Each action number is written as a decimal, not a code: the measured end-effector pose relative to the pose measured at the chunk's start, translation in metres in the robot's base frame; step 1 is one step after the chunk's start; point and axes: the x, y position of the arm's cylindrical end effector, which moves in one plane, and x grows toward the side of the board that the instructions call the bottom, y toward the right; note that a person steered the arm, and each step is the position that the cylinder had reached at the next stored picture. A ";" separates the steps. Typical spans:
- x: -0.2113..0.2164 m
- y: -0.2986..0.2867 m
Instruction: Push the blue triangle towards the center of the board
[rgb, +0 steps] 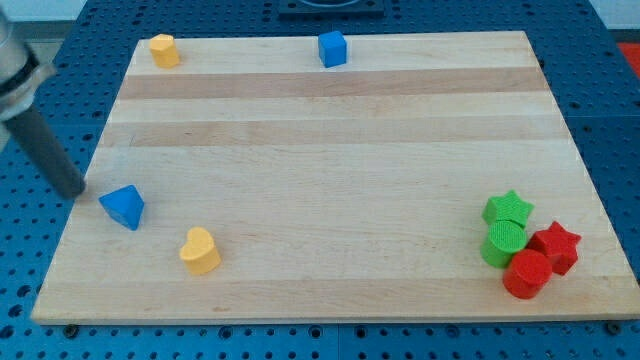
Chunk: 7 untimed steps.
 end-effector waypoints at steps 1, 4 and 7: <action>0.050 0.017; -0.008 0.068; -0.005 0.200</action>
